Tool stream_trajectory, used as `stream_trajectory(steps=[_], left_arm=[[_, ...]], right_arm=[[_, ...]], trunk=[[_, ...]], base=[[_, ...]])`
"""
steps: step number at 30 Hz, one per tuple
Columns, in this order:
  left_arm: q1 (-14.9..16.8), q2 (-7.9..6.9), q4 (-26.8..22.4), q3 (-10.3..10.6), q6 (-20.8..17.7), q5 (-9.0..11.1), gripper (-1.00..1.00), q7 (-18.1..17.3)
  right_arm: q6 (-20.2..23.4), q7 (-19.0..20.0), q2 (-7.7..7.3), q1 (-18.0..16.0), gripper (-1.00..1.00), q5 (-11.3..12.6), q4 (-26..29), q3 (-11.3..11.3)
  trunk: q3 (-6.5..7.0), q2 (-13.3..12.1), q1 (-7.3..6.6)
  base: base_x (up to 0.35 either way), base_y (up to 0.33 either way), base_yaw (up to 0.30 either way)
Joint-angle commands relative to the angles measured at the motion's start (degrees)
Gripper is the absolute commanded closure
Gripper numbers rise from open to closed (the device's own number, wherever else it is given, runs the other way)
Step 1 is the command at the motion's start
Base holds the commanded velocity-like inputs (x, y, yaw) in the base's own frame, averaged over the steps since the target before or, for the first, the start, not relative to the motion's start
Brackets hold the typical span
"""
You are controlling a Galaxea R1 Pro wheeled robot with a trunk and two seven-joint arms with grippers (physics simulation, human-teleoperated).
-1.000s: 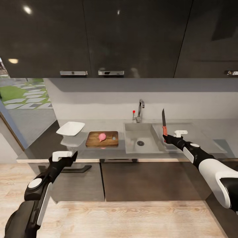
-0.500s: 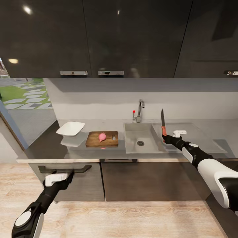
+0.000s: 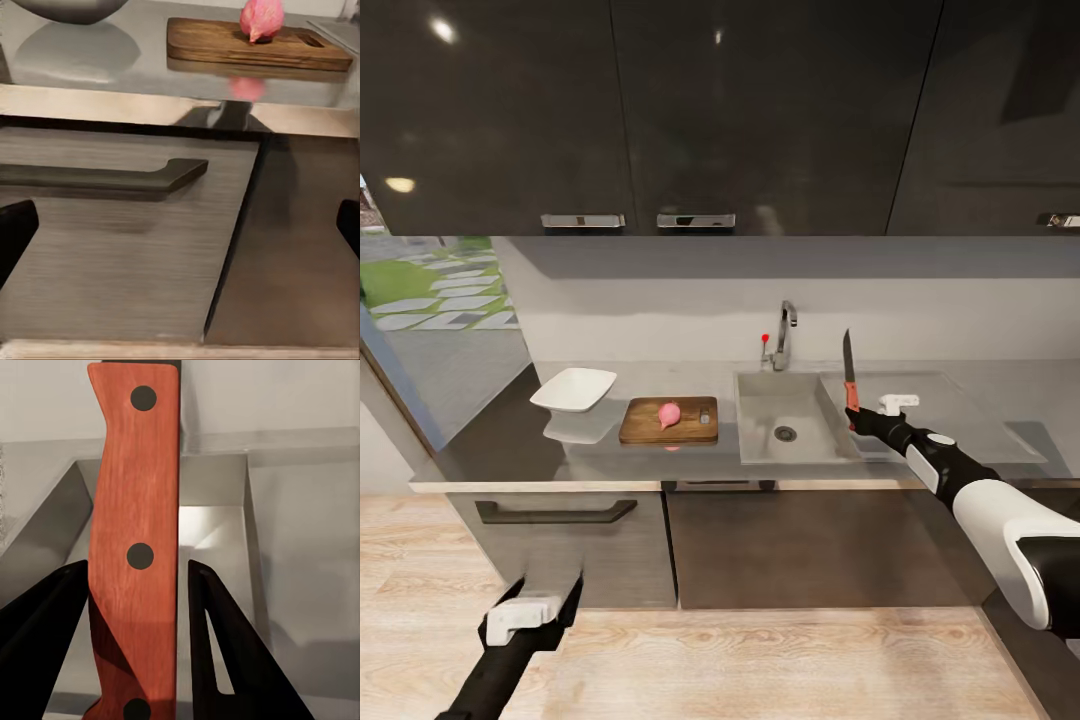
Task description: In the kitchen, take the Vidalia onion out of the sink, dice it on the chopping board with the paring knife, put the diced onion into the bowl on the countertop, then place both the paring knife and the chopping board into the sink.
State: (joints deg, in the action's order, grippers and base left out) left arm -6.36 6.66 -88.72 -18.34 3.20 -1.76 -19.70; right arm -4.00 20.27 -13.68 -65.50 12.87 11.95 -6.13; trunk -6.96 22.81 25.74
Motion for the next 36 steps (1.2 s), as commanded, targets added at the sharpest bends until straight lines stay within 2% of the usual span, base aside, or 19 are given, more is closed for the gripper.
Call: stream_trajectory(steps=[1, 8, 12, 16, 22, 26, 32, 36], left_arm=[[-1.0, 0.21, 0.0, -0.1, 1.0, -0.2, -1.0, -0.3], [-6.0, 0.52, -0.1, -0.2, 3.4, -0.2, -1.0, -0.3], [-9.2, 0.67, 0.0, -0.2, 7.2, -0.1, -1.0, -0.3], [-11.8, 1.46, 0.0, -0.2, 11.6, 0.0, -1.0, -0.3], [-15.5, 1.78, 0.0, -0.3, 15.1, 0.3, -1.0, -0.3], [-16.8, 1.91, 0.1, -0.3, 18.5, 0.4, -1.0, -0.2], [-17.1, 1.95, 1.1, -0.4, 19.1, 0.8, -1.0, -0.2], [-17.2, 1.95, 2.8, -1.3, 18.3, 1.1, -1.0, -0.2]], right_arm=[[-0.2, 0.1, -0.01, -0.1, 1.0, 0.6, -0.1, -0.5], [-0.2, 0.1, 0.06, -0.1, 1.0, 0.6, -0.1, -0.5], [-0.2, 0.1, 0.06, -0.1, 1.0, 0.6, -0.1, -0.5], [-0.2, 0.1, 0.06, -0.1, 1.0, 0.6, -0.1, -0.5], [-0.2, 0.1, 0.2, -0.1, 1.0, 0.6, -0.1, -0.5], [-0.2, 0.1, 0.3, -0.1, 1.0, 0.6, -0.1, -0.5], [-0.2, 0.1, 0.41, -0.1, 1.0, 0.6, -0.1, -0.5], [-0.3, 0.1, 0.44, -0.1, 1.0, 0.5, -0.1, -0.5]], trunk=[[-0.1, 0.1, 0.04], [-0.1, 0.1, 0.04], [-0.1, 0.1, 0.04], [-0.1, 0.1, 0.04], [-0.1, 0.1, 0.04], [-0.1, 0.1, 0.04], [-0.1, 0.1, 0.04], [-0.1, 0.1, 0.04]], base=[[0.0, 0.0, 0.0], [0.0, 0.0, 0.0], [0.0, 0.0, 0.0], [0.0, 0.0, 0.0], [0.0, 0.0, 0.0], [0.0, 0.0, 0.0], [0.0, 0.0, 0.0], [0.0, 0.0, 0.0]])
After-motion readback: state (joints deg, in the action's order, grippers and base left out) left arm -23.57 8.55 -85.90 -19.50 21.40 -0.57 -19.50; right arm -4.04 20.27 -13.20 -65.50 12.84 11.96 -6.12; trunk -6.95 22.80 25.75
